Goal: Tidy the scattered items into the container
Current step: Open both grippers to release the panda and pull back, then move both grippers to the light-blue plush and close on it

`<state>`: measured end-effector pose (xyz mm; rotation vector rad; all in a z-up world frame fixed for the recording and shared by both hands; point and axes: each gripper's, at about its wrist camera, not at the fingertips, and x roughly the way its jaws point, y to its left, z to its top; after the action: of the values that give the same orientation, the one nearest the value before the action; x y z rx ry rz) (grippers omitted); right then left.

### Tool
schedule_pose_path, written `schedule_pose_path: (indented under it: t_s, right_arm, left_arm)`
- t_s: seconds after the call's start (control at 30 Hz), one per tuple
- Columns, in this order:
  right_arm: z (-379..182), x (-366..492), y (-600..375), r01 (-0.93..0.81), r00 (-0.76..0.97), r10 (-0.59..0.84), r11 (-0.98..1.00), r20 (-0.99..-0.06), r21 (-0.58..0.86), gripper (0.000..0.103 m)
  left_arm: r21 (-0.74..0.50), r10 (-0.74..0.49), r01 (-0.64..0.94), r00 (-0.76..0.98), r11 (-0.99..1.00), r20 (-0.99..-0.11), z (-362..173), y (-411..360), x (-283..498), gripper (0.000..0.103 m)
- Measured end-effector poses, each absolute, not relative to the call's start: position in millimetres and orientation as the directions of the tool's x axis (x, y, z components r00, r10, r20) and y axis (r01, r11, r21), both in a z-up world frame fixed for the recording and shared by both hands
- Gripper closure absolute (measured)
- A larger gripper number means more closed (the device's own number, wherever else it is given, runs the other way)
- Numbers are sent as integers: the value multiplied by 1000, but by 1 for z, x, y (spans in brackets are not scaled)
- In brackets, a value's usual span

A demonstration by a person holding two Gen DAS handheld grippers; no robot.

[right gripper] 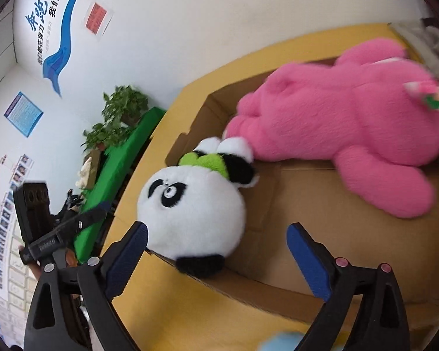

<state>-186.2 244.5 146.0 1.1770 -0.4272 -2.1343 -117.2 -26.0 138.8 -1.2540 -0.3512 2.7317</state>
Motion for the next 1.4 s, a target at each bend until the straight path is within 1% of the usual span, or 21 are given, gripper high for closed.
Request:
schedule_pose_path:
  t_s: [0.1, 0.13, 0.23, 0.3, 0.37, 0.47, 0.57, 0.6, 0.63, 0.7, 0.8, 0.9, 0.93, 0.97, 1.0, 1.07, 1.1, 1.17, 1.3, 1.4]
  right_arm:
    - [159, -157, 280, 353, -440, -645, -764, -625, 540, 3]
    - [163, -146, 288, 350, -449, -641, -767, -623, 537, 3]
    - [187, -103, 305, 386, -487, -634, -773, -601, 503, 2]
    - [208, -73, 315, 432, -511, -643, -766, -570, 477, 1]
    - [230, -42, 327, 481, -524, -671, -741, -525, 467, 0]
    - [253, -4, 344, 529, -548, -695, -719, -466, 451, 0]
    - [260, 25, 364, 545, -565, -698, -716, -441, 436, 0]
    - [258, 31, 367, 548, -563, -696, -718, -445, 429, 0]
    - [250, 35, 369, 544, -553, -687, -726, -471, 420, 0]
    - [229, 36, 366, 509, -530, -650, -757, -545, 409, 0]
    - [174, 33, 342, 472, -431, -624, -772, -652, 426, 0]
    - [127, 36, 319, 480, -346, -615, -765, -708, 430, 0]
    - [113, 36, 312, 475, -325, -603, -770, -728, 426, 0]
    - [100, 37, 307, 473, -297, -601, -768, -742, 432, 0]
    - [92, 39, 303, 477, -271, -606, -759, -748, 443, 0]
    - [81, 44, 295, 500, -246, -604, -749, -758, 434, 0]
    - [79, 47, 291, 514, -242, -602, -745, -761, 426, 0]
    - [78, 50, 287, 528, -230, -616, -729, -753, 435, 0]
    - [87, 60, 279, 575, -176, -697, -646, -695, 502, 1]
    - [100, 62, 284, 594, -202, -720, -629, -664, 502, 1]
  left_arm:
    - [-283, 229, -21, -651, -959, -724, 130, -3, -93, 41]
    - [-304, 252, -34, -653, -952, -714, 129, 4, -86, 40]
    - [-375, 319, -68, -675, -925, -665, 135, 22, -64, 40]
    - [-421, 350, -79, -703, -904, -619, 146, 26, -48, 36]
    - [-439, 357, -85, -726, -894, -588, 155, 27, -34, 24]
    - [-445, 354, -83, -740, -892, -572, 163, 32, -17, 24]
    - [-464, 396, -112, -713, -879, -578, 157, 44, -10, 24]
    - [-475, 418, -123, -695, -871, -586, 151, 51, -11, 24]
    - [-486, 438, -132, -672, -864, -598, 143, 59, -12, 24]
    - [-496, 471, -147, -618, -856, -629, 123, 79, -18, 24]
    - [-510, 510, -156, -517, -846, -688, 87, 109, -36, 24]
    - [-536, 539, -143, -436, -832, -720, 55, 129, -51, 24]
    - [-544, 547, -139, -417, -828, -726, 46, 133, -54, 26]
    - [-544, 547, -130, -394, -829, -739, 37, 138, -57, 30]
    - [-543, 544, -118, -370, -831, -753, 28, 142, -59, 36]
    - [-589, 590, -122, -354, -799, -726, 23, 141, -58, 77]
    - [-598, 597, -120, -355, -792, -719, 25, 137, -56, 78]
    - [-553, 547, -99, -365, -827, -753, 26, 132, -52, 79]
    - [-481, 464, -61, -387, -875, -796, 29, 112, -36, 79]
    - [-434, 416, -49, -396, -900, -819, 30, 99, -27, 78]
